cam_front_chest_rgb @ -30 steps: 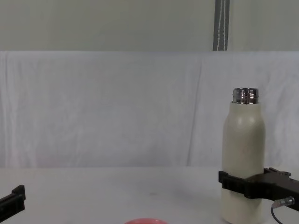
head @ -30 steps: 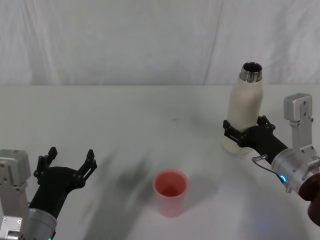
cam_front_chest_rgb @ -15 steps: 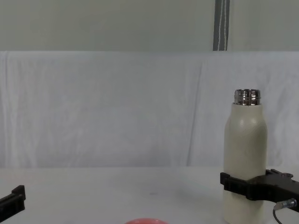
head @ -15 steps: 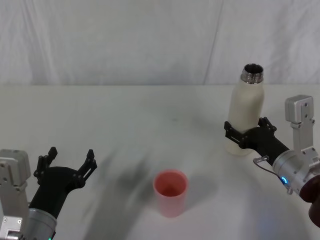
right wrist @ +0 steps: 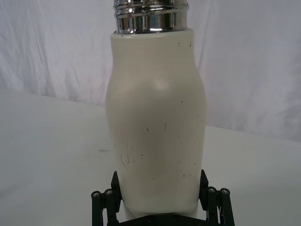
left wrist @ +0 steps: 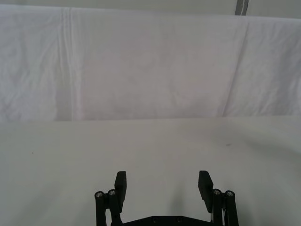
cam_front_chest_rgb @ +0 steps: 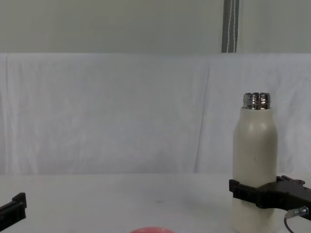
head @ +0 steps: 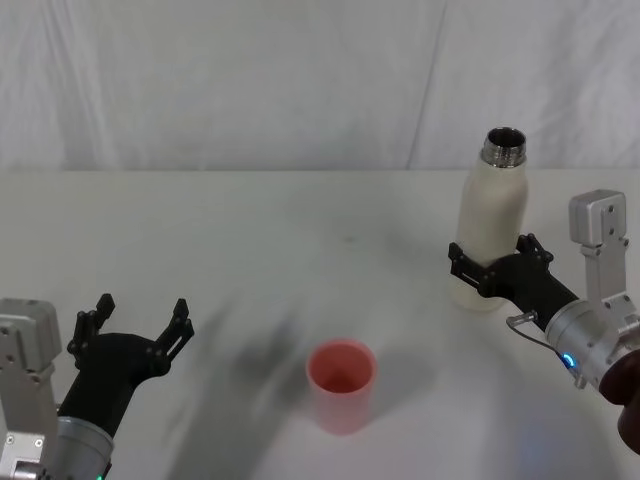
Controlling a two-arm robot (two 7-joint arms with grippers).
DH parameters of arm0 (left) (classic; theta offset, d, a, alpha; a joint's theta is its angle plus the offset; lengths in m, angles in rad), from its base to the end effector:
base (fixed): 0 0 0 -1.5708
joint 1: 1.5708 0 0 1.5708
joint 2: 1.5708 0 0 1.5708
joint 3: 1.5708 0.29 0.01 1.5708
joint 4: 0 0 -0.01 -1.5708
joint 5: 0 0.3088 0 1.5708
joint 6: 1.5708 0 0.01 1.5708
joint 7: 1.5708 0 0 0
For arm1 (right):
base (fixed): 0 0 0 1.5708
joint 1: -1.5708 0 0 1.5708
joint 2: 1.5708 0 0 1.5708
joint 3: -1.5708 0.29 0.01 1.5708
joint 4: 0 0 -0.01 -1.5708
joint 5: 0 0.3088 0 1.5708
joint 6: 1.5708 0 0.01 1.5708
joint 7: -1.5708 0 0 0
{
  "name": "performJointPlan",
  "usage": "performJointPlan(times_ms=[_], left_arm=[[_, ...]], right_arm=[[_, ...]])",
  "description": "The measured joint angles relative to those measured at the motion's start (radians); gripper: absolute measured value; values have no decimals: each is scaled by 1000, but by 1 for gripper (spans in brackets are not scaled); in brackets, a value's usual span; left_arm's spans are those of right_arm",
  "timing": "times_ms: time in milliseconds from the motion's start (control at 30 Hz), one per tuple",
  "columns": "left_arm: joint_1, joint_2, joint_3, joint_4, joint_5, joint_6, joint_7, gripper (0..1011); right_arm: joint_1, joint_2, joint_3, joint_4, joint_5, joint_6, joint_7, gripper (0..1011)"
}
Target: Grasp the thermos with one hand and pour water into the cup lid.
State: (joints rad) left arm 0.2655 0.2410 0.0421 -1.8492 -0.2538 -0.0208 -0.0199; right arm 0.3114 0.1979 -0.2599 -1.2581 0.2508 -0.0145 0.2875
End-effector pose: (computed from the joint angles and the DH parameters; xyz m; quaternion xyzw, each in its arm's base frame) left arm 0.2529 0.0376 -0.2853 -0.0174 0.0064 0.6616 0.7496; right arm 0.4097 0.0000 -0.2940 -0.0168 0.0096 -0.5236 0.8517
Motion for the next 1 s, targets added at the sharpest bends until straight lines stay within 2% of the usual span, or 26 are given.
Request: performJointPlan(times_ms=[800,900,1000], left_arm=[[0,0,0,0,0,0,0,1001],[0,0,0,0,0,0,0,1001],[0,0,0,0,0,0,0,1001]], right_arm=[[0,0,0,0,2,1,0,950],[0,0,0,0,3,0,0,1000],[0,0,0,0,3,0,0,1000]])
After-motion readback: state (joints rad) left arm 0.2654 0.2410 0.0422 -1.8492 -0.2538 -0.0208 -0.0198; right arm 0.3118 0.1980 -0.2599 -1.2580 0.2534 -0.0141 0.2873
